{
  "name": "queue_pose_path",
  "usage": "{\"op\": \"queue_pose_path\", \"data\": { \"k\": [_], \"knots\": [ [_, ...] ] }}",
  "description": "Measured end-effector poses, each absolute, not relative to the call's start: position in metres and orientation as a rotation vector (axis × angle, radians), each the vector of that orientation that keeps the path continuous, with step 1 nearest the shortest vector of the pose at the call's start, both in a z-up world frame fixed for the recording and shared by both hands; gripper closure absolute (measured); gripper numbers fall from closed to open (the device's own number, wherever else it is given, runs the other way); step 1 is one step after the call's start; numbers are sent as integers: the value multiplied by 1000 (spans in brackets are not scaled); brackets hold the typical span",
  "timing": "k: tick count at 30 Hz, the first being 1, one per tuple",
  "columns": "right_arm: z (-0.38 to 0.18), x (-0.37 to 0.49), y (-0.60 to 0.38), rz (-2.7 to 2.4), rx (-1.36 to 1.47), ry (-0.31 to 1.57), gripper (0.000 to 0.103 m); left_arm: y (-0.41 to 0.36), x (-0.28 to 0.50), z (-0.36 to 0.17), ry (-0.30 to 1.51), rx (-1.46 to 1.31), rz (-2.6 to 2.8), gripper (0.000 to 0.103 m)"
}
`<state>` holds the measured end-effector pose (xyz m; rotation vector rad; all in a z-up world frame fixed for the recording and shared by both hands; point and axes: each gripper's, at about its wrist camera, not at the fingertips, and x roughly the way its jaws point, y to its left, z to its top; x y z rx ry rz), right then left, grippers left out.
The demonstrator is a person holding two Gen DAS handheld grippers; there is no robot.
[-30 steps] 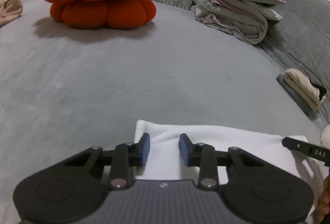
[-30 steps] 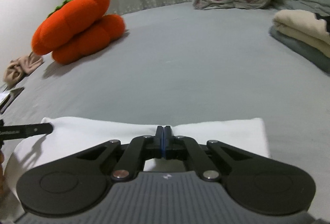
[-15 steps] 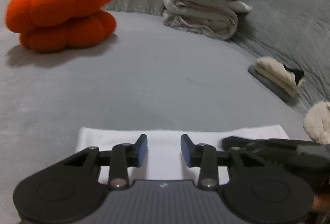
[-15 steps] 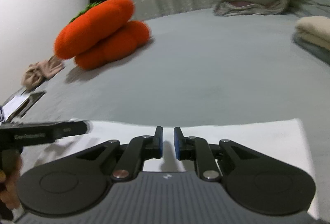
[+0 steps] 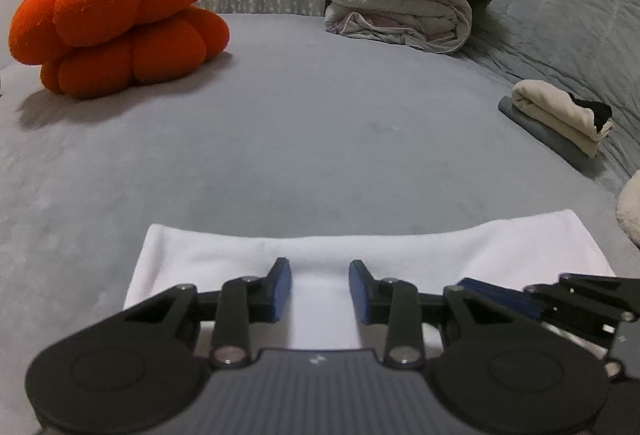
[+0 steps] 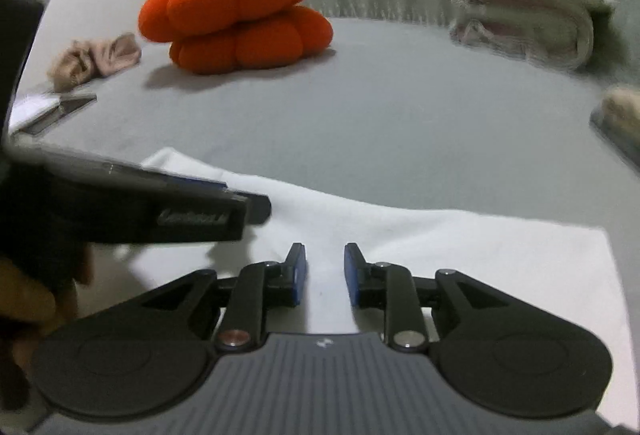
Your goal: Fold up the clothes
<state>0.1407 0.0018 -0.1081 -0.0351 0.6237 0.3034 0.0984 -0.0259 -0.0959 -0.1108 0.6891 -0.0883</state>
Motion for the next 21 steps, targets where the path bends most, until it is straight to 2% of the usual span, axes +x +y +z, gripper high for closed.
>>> {"op": "queue_pose_path", "data": {
  "k": [5, 9, 12, 21],
  "knots": [
    [-103, 127, -9, 305, 48, 651, 77, -12, 99, -97, 690, -171, -102, 75],
    [-101, 110, 0, 285, -31, 651, 77, -10, 97, -97, 693, -186, -96, 75],
    [-100, 101, 5, 303, -15, 685, 96, -12, 93, -99, 686, -175, -94, 75],
    [-107, 73, 8, 276, -19, 656, 98, -11, 88, -99, 680, -157, -95, 75]
  ]
}}
